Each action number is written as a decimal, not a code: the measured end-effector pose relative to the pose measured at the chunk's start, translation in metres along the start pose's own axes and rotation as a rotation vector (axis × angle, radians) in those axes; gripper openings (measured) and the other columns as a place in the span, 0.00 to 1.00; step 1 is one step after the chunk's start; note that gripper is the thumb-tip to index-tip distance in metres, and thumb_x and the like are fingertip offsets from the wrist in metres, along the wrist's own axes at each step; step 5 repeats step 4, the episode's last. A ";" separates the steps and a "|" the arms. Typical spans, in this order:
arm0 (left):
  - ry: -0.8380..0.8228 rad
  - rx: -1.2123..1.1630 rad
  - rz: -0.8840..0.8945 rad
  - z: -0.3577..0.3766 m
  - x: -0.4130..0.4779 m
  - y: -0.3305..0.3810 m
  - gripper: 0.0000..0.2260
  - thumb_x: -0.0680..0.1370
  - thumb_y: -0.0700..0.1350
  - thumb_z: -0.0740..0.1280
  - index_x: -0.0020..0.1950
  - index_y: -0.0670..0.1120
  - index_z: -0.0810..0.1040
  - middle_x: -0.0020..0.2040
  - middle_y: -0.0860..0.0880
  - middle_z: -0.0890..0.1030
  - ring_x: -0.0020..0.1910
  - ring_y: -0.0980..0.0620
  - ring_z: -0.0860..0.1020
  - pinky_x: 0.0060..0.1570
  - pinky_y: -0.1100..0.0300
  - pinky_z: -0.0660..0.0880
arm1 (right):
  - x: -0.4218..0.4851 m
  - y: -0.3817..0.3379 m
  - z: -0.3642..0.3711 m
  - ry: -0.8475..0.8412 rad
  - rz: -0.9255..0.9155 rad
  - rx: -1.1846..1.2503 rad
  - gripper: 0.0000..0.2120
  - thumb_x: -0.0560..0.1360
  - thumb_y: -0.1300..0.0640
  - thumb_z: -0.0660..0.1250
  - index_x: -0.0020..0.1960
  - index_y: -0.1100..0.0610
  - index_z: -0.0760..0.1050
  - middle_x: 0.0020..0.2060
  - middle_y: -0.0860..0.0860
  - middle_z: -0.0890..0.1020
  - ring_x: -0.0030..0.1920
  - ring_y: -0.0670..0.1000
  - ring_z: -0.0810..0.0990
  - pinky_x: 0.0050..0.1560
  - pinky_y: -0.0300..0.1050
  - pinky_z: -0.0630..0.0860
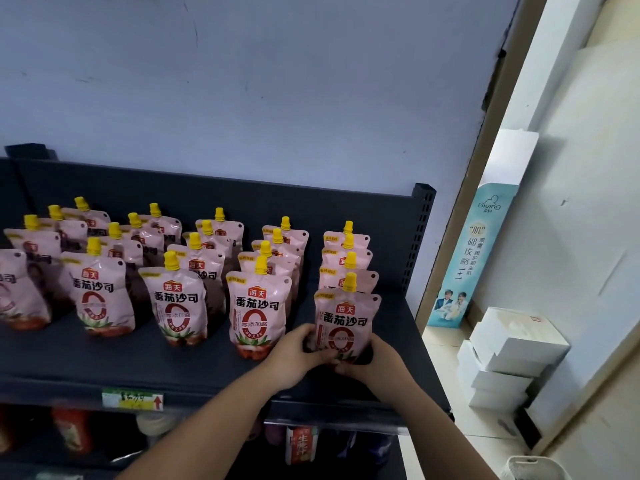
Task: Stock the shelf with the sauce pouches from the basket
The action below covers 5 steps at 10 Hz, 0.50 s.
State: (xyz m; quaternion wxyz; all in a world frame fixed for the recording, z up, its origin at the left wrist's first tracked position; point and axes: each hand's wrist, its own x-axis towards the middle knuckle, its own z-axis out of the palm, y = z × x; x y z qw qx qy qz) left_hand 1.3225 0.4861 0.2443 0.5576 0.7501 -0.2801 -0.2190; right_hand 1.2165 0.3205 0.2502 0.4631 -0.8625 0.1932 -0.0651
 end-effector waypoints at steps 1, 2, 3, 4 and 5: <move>0.006 0.094 0.004 -0.003 -0.010 0.000 0.30 0.70 0.49 0.77 0.69 0.46 0.71 0.61 0.53 0.80 0.59 0.59 0.78 0.59 0.65 0.75 | -0.005 -0.001 -0.009 0.018 0.039 -0.079 0.28 0.64 0.48 0.80 0.61 0.50 0.74 0.51 0.43 0.82 0.52 0.44 0.79 0.51 0.37 0.73; -0.054 0.184 -0.018 -0.013 -0.020 0.003 0.35 0.71 0.51 0.77 0.73 0.46 0.66 0.66 0.52 0.76 0.62 0.57 0.75 0.63 0.62 0.73 | -0.016 -0.002 -0.022 0.012 0.100 -0.173 0.31 0.66 0.48 0.79 0.65 0.51 0.72 0.55 0.45 0.81 0.55 0.47 0.79 0.58 0.42 0.76; -0.170 0.254 -0.082 -0.033 -0.024 0.007 0.39 0.70 0.57 0.75 0.75 0.50 0.61 0.69 0.52 0.72 0.62 0.57 0.72 0.60 0.65 0.70 | -0.028 -0.004 -0.046 0.023 0.186 -0.261 0.36 0.68 0.49 0.78 0.72 0.54 0.68 0.64 0.50 0.79 0.61 0.50 0.78 0.62 0.45 0.75; -0.231 0.238 -0.117 -0.057 -0.035 0.010 0.40 0.69 0.58 0.75 0.76 0.51 0.61 0.69 0.50 0.72 0.62 0.55 0.72 0.60 0.63 0.71 | -0.042 -0.013 -0.067 0.169 0.190 -0.238 0.34 0.69 0.50 0.78 0.71 0.57 0.70 0.64 0.53 0.79 0.58 0.51 0.78 0.58 0.45 0.75; -0.231 0.238 -0.117 -0.057 -0.035 0.010 0.40 0.69 0.58 0.75 0.76 0.51 0.61 0.69 0.50 0.72 0.62 0.55 0.72 0.60 0.63 0.71 | -0.042 -0.013 -0.067 0.169 0.190 -0.238 0.34 0.69 0.50 0.78 0.71 0.57 0.70 0.64 0.53 0.79 0.58 0.51 0.78 0.58 0.45 0.75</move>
